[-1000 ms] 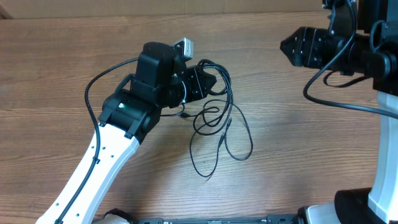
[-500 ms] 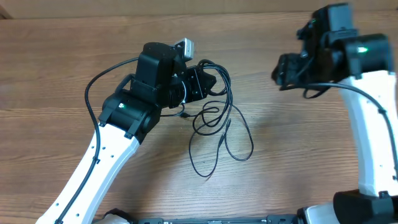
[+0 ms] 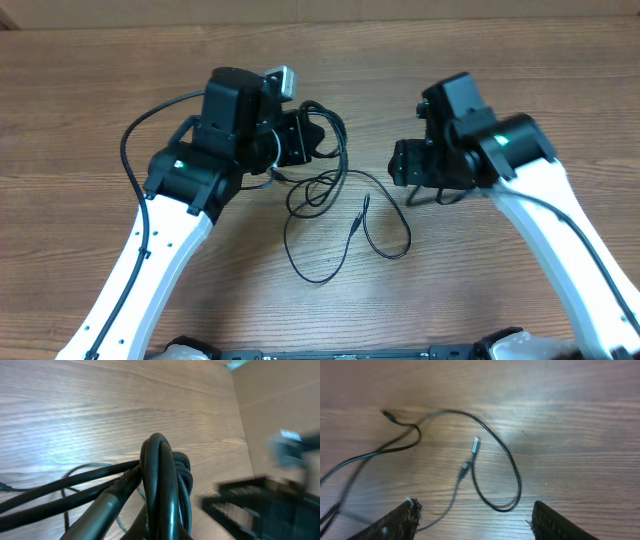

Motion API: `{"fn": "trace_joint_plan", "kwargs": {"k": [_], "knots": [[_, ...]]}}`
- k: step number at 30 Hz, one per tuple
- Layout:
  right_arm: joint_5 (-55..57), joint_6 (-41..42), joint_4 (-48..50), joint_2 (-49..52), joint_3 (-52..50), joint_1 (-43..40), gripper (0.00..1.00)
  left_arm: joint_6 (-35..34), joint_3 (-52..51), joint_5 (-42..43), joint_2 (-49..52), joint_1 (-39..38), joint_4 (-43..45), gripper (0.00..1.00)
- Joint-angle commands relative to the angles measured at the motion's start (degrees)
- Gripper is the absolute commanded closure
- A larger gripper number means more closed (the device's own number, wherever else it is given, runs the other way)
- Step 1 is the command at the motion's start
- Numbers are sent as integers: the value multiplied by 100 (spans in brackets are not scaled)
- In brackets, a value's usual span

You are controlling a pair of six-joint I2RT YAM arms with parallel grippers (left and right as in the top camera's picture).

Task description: Untangle cables

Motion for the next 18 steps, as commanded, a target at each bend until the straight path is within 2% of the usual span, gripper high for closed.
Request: {"fn": "trace_joint_plan", "kwargs": {"k": [1, 6, 9, 10, 12, 18], "knots": [[9, 103, 37, -636, 31, -7, 28, 612, 81, 35, 9, 90, -20, 96], [-442, -81, 138, -866, 31, -7, 28, 1095, 81, 83, 9, 79, -190, 96], [-525, -111, 212, -866, 31, -7, 27, 1093, 81, 197, 9, 79, -234, 96], [-522, -109, 229, -866, 31, -7, 20, 1093, 81, 348, 9, 79, -229, 96], [-525, -79, 295, -866, 31, -7, 15, 1152, 81, 481, 9, 79, -238, 96], [-566, -66, 337, -866, 31, -7, 11, 1609, 81, 831, 9, 79, -278, 96]]}}
